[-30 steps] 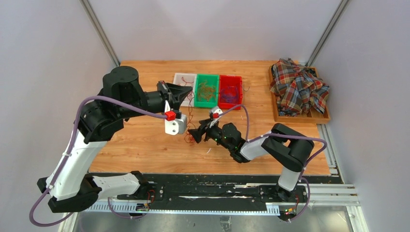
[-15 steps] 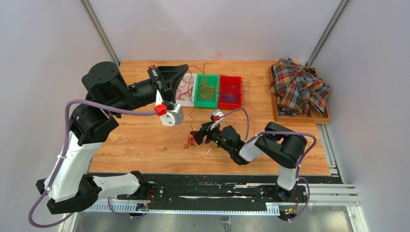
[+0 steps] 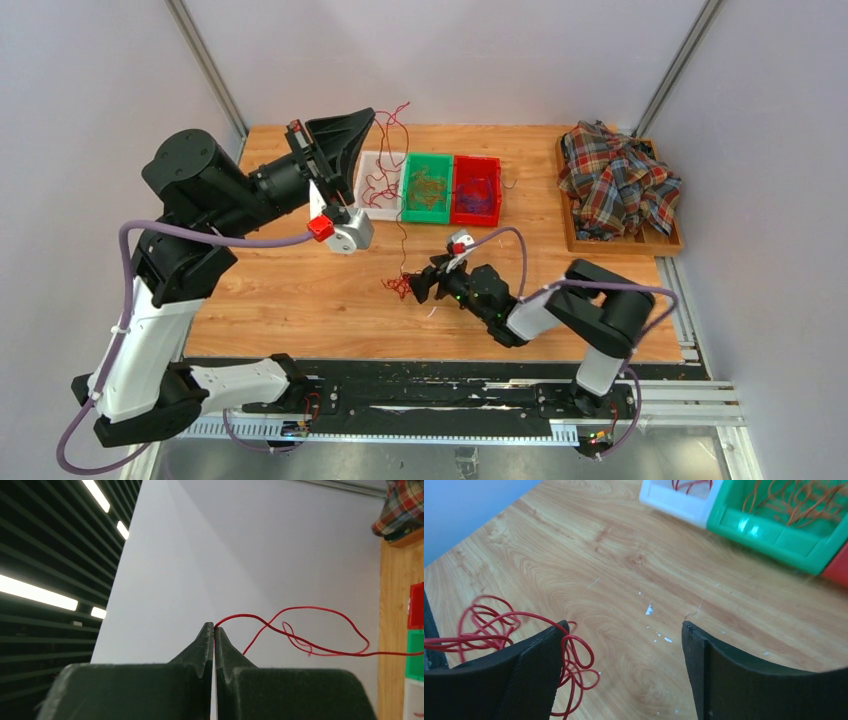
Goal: Untangle the cables
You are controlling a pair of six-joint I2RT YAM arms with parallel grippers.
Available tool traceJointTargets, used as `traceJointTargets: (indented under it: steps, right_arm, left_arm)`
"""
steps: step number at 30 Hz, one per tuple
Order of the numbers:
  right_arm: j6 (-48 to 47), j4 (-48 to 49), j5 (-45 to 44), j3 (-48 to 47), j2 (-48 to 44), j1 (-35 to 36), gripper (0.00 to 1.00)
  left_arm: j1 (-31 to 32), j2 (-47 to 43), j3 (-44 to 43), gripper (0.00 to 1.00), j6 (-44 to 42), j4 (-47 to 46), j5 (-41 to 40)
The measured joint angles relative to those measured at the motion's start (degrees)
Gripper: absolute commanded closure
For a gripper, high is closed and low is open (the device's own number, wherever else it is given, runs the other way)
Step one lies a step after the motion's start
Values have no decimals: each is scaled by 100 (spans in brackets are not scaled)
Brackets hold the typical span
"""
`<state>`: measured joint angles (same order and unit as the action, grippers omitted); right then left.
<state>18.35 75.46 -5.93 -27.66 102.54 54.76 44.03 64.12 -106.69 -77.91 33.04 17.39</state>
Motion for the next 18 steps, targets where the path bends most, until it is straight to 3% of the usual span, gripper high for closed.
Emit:
traceJointTargets:
  steps: [6,10,18]
  right_arm:
    - [-691,-927,111,142,-1921,-4,9]
    - [-1113,-1665,380,-52,-2726,-4,9]
    - [-1440,-2446,872,-293,-2820,-4,10]
  left_arm:
    - [0,-203,568,99,-321,-15,-122]
    - [0,-151,601,99,-426,-28,-240]
    - [0,-122,623,99,-505,-85,-332]
